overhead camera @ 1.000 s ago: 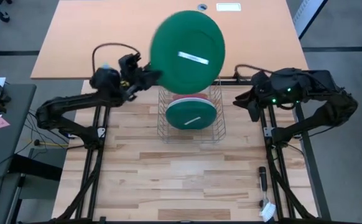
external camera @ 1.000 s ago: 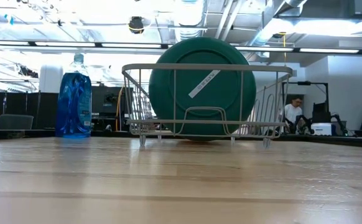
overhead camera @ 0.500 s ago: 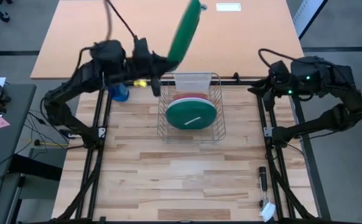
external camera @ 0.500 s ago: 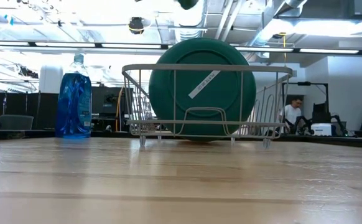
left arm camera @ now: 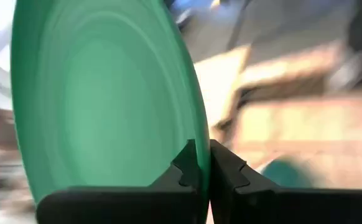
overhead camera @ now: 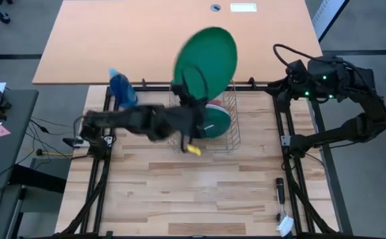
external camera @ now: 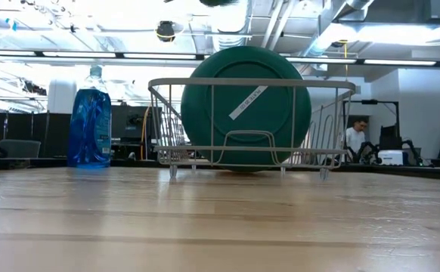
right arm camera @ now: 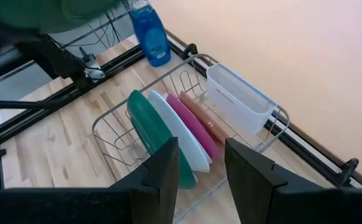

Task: Sort dishes
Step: Put the green plate in the dish rack

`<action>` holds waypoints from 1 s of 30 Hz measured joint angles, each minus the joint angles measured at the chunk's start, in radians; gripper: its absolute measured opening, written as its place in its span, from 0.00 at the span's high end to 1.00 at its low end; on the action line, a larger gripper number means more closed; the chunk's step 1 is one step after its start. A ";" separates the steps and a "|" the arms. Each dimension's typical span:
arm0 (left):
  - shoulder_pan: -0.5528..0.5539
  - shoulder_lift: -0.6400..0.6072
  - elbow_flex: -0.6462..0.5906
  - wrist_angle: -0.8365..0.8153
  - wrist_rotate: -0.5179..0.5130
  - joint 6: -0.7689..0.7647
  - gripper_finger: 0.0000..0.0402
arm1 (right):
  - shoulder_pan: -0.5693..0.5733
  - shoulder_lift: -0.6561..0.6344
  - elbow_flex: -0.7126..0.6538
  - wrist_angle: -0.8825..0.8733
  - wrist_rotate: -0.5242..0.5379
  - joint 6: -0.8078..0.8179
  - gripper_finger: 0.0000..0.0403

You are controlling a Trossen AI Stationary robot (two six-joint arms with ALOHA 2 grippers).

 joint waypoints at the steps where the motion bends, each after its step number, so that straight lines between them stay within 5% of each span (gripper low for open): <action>1: -0.022 0.021 0.000 -0.005 -0.092 0.064 1.00 | 0.000 0.001 0.000 0.000 0.000 0.001 0.67; 4: -0.062 0.075 0.001 -0.035 -0.333 0.245 1.00 | 0.000 0.009 0.000 0.001 0.001 0.018 0.67; 9: -0.070 0.145 0.003 -0.163 -0.411 0.342 1.00 | -0.014 0.043 0.000 0.004 0.014 0.035 0.67; 13: -0.071 0.199 0.002 -0.191 -0.601 0.523 1.00 | -0.029 0.088 0.000 -0.006 0.016 0.077 0.67; 22: -0.067 0.188 0.001 -0.343 -0.617 0.477 1.00 | -0.028 0.202 -0.001 -0.243 0.080 0.288 0.67; 30: -0.109 0.104 0.003 -0.494 -0.644 0.380 1.00 | -0.024 0.191 -0.001 -0.231 0.084 0.509 0.67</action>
